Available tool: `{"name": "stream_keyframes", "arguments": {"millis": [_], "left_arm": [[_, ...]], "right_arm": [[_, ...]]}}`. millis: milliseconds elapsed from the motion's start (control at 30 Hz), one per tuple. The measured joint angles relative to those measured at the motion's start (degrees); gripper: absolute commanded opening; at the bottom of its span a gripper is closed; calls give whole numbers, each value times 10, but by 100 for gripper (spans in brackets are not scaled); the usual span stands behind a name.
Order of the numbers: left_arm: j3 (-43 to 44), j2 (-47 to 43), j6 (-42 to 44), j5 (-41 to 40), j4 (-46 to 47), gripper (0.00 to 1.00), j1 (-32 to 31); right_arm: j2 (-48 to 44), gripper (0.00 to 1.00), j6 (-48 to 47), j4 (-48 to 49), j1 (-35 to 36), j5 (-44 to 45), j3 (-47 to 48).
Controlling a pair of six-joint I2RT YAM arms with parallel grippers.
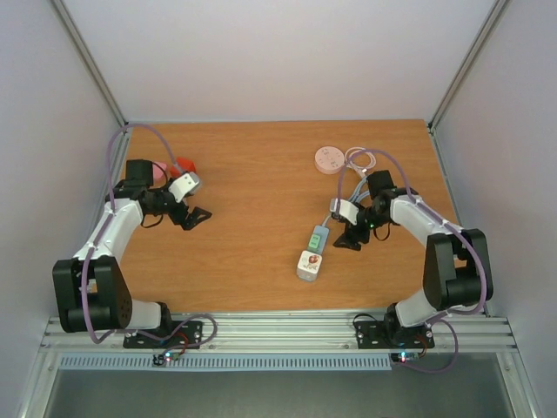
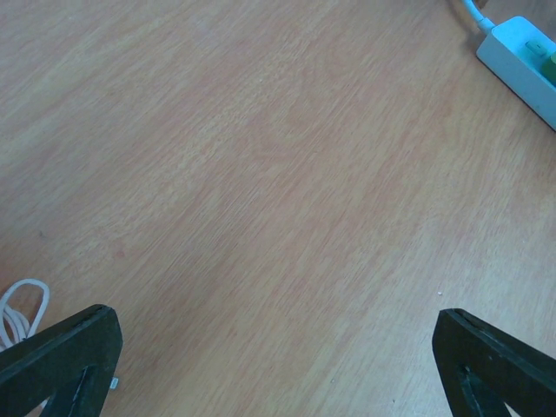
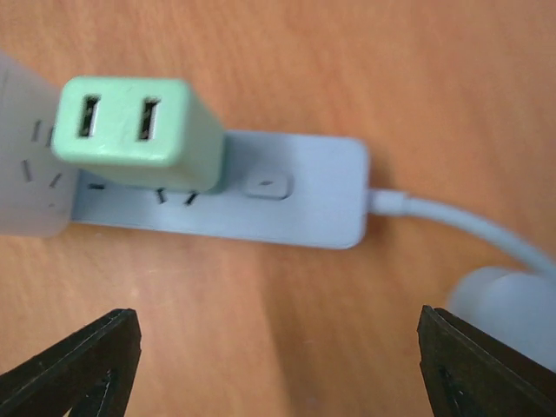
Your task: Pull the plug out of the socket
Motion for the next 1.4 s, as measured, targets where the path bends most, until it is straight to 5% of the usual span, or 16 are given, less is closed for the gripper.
{"name": "stream_keyframes", "arguments": {"millis": [533, 1400], "left_arm": [[0, 0, 8, 10, -10, 100, 0], [0, -7, 8, 11, -25, 100, -2]], "right_arm": [[115, 99, -222, -25, 25, 30, 133], [199, 95, -280, -11, 106, 59, 134]]}}
